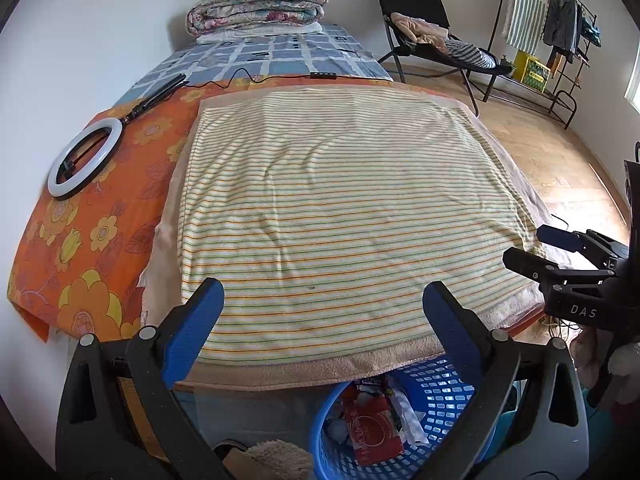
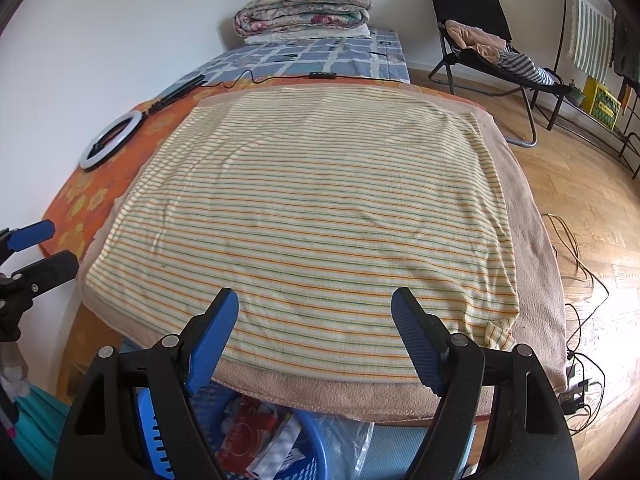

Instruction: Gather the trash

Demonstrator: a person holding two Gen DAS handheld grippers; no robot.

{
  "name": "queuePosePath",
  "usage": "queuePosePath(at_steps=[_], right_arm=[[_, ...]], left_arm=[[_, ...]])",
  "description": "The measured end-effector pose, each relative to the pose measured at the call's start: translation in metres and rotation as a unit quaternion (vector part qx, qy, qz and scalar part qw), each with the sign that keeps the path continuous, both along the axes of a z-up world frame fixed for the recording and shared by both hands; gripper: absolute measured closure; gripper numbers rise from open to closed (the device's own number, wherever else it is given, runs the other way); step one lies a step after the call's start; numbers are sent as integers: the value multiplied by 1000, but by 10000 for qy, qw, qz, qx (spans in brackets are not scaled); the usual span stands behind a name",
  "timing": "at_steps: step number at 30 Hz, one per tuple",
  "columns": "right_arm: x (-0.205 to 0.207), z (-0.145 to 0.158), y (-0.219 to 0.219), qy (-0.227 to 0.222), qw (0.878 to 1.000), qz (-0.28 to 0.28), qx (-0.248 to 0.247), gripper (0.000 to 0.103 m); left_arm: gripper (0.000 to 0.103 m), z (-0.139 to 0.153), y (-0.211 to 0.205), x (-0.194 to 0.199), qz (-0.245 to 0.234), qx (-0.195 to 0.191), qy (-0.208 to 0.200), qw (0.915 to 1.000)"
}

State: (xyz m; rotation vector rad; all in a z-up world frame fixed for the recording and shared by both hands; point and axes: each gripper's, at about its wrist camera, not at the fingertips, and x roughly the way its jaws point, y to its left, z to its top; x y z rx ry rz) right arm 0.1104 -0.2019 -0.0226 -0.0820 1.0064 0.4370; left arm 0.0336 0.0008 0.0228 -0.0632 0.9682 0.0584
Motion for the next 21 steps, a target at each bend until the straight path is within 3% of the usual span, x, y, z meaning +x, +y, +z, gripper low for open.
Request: queuePosePath(at_steps=[21], right_arm=[[-1,-1,0,11,10000,-4,-4,24]], left_arm=[[2,-1,-1,0,-9,-3,1,10000]])
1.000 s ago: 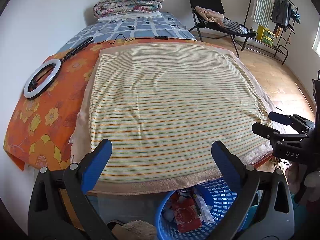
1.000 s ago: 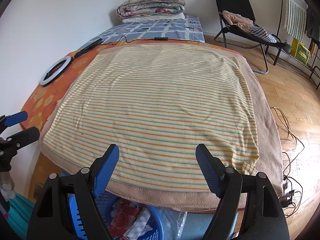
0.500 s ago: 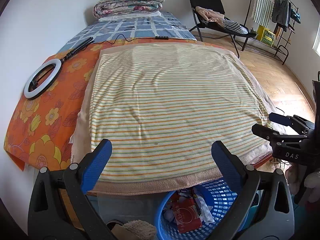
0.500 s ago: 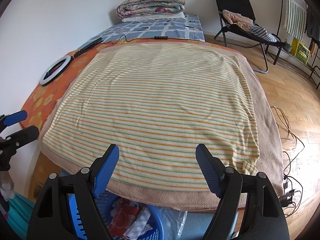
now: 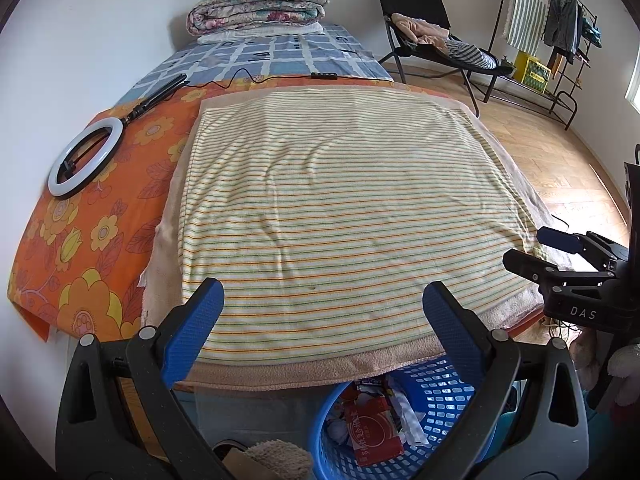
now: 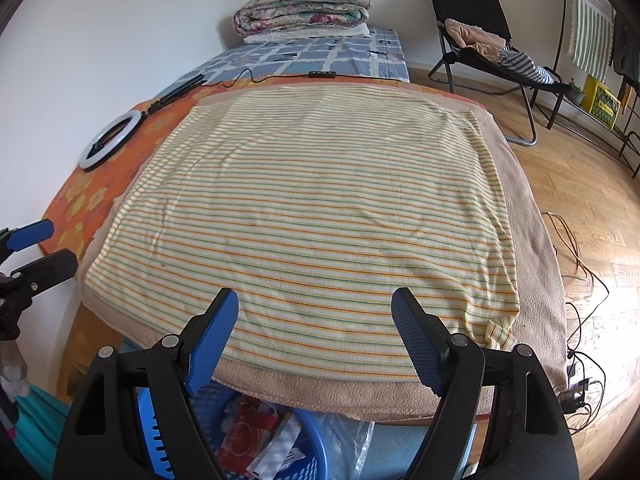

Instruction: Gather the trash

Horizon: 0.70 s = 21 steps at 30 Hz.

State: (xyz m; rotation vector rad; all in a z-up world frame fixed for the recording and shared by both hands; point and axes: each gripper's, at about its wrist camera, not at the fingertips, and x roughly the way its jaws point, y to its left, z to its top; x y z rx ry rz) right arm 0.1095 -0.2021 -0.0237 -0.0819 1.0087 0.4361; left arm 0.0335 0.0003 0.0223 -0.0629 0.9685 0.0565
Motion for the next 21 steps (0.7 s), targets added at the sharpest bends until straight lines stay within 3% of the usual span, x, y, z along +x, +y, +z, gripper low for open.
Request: queuePosePath(at_steps=[21], right_arm=[[-1,-2,0,22,10000,-18,-1,24]], left_arm=[[2,-1,-1,0,-4,11,6,10000]])
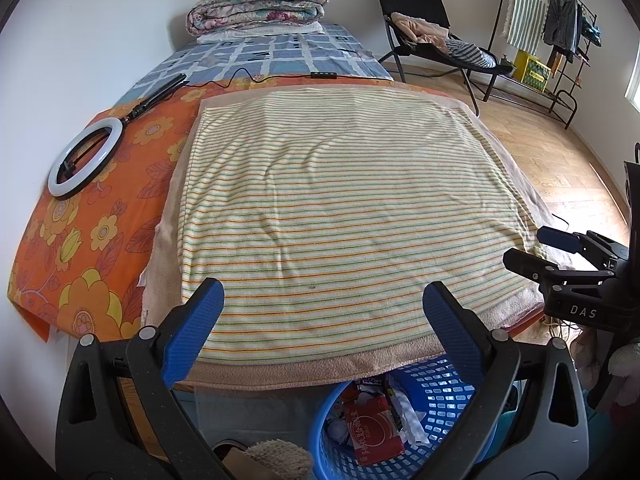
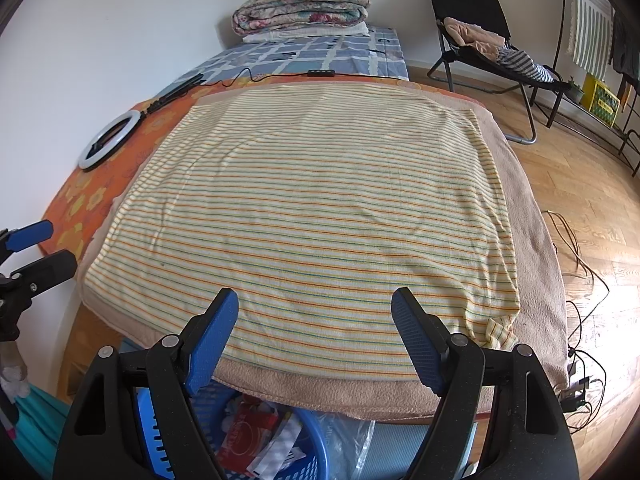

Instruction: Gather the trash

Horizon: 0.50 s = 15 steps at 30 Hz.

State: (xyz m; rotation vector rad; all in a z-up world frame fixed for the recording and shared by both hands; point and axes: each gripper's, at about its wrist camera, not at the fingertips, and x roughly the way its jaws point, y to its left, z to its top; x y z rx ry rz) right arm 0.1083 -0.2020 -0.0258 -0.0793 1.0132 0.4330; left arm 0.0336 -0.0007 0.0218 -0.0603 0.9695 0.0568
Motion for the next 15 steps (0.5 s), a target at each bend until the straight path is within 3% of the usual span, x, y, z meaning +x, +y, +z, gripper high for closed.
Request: queuePosePath(at_steps=[15], right_arm=[[-2,0,0,13,10000,-18,-20,24]], left_arm=[[2,-2,1,0,1,96,10,10000]])
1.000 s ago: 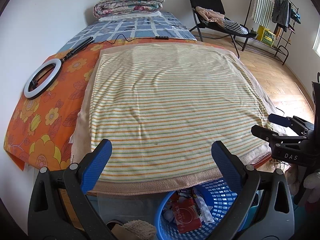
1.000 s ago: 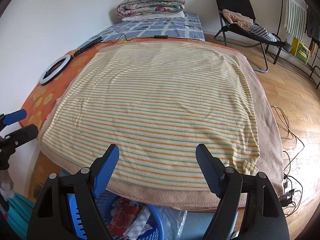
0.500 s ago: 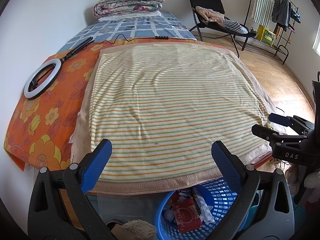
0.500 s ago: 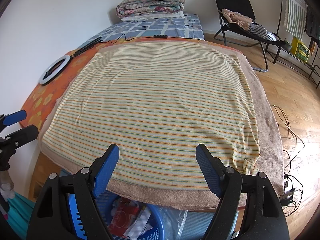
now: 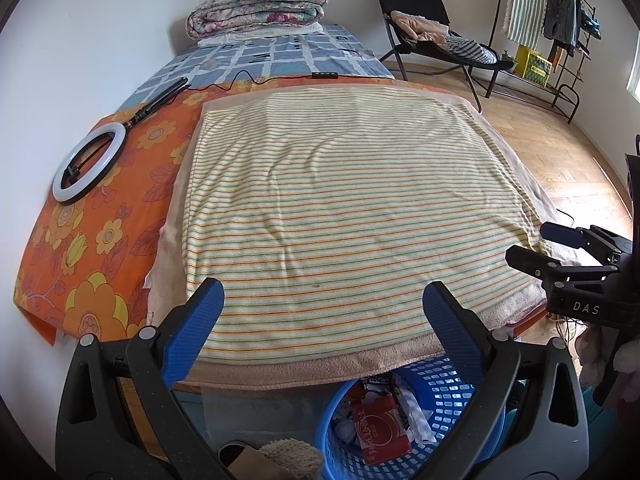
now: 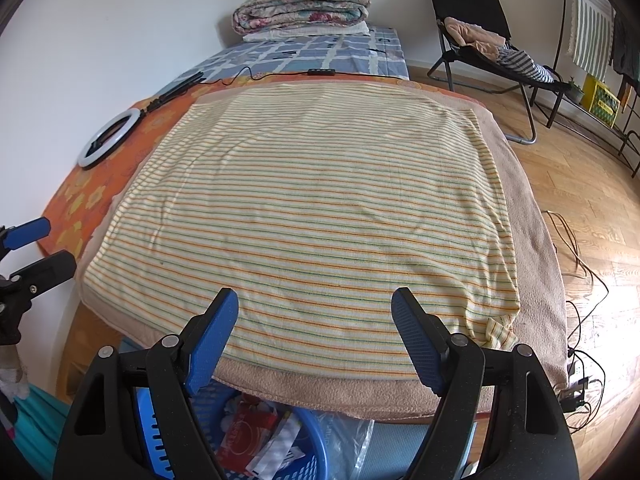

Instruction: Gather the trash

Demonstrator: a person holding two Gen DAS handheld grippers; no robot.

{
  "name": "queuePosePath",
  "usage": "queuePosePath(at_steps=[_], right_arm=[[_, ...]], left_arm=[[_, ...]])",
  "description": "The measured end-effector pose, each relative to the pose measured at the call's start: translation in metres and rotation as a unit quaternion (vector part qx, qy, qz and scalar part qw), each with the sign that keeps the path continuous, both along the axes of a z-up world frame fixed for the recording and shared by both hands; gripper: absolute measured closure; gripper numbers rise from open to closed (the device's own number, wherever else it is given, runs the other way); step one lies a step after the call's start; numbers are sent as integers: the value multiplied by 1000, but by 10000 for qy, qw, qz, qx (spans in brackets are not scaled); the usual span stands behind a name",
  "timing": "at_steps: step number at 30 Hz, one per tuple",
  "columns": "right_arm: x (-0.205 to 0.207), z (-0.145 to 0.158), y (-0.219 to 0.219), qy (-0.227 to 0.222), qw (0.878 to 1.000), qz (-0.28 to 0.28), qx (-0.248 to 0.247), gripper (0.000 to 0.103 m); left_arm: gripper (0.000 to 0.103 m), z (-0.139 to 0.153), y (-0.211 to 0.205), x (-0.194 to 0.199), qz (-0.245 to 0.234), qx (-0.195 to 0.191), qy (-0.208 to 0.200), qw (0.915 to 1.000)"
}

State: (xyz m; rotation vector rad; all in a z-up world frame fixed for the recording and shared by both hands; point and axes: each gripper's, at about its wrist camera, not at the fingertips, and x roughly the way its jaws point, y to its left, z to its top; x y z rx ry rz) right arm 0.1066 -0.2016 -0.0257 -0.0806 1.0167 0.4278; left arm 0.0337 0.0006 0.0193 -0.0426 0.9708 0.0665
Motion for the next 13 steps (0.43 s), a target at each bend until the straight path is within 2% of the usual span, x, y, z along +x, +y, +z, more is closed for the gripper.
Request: queuePosePath(at_steps=[13], right_arm=[[-2,-3,2,6,10000,-7,-64,24]], left_arm=[[2,-4,6,0,127,68,58,9999]])
